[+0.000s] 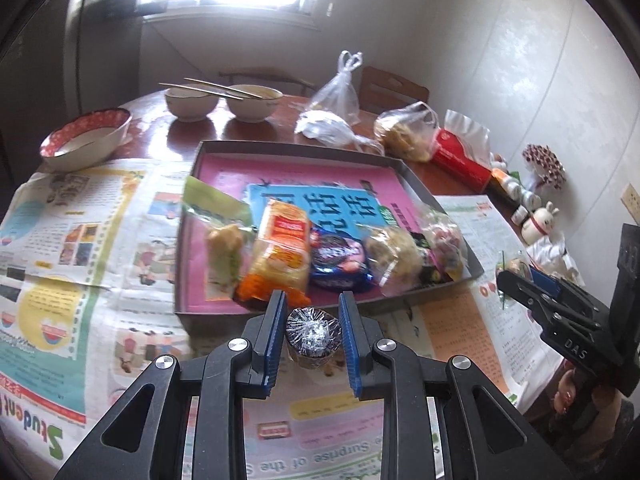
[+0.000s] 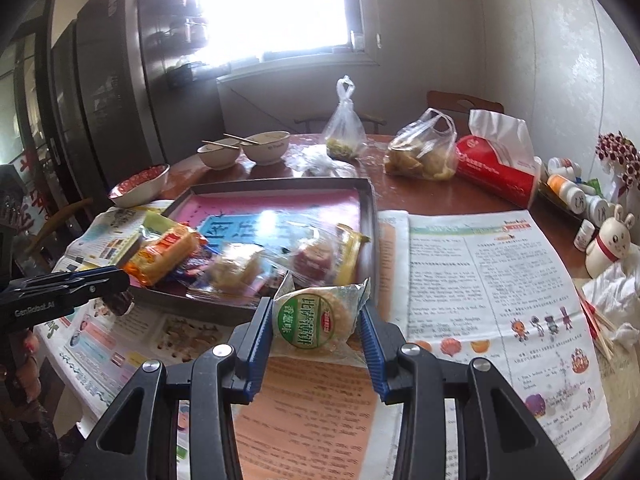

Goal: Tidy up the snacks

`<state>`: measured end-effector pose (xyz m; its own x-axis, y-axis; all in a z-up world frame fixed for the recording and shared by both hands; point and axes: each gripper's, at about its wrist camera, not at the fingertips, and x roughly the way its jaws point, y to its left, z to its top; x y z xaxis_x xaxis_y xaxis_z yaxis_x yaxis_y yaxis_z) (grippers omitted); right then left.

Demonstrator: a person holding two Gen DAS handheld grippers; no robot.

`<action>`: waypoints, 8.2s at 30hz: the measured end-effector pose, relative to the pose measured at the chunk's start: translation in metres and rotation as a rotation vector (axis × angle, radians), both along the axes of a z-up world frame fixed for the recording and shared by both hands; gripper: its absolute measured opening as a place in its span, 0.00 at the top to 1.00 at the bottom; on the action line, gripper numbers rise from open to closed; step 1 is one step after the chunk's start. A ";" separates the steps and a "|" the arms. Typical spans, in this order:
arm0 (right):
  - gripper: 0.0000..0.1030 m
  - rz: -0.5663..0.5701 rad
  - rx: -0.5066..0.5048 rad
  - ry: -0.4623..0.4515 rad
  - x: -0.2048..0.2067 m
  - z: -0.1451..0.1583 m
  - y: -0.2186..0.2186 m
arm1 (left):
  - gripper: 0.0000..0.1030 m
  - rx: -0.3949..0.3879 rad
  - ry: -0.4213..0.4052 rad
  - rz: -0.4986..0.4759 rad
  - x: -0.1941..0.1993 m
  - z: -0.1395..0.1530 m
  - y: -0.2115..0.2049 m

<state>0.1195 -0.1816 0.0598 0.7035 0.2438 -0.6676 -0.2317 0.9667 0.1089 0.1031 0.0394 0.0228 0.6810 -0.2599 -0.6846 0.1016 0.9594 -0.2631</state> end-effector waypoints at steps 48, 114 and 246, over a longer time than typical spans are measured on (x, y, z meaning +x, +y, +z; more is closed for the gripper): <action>0.59 0.186 0.012 0.033 0.055 -0.011 0.106 | 0.74 0.001 0.001 0.099 0.049 -0.028 0.043; 0.58 0.232 -0.059 0.042 0.070 -0.036 0.133 | 0.74 0.013 0.000 0.067 0.055 -0.039 0.041; 0.05 0.024 0.020 0.033 -0.060 -0.013 0.044 | 0.24 0.128 0.031 0.031 -0.071 -0.029 -0.022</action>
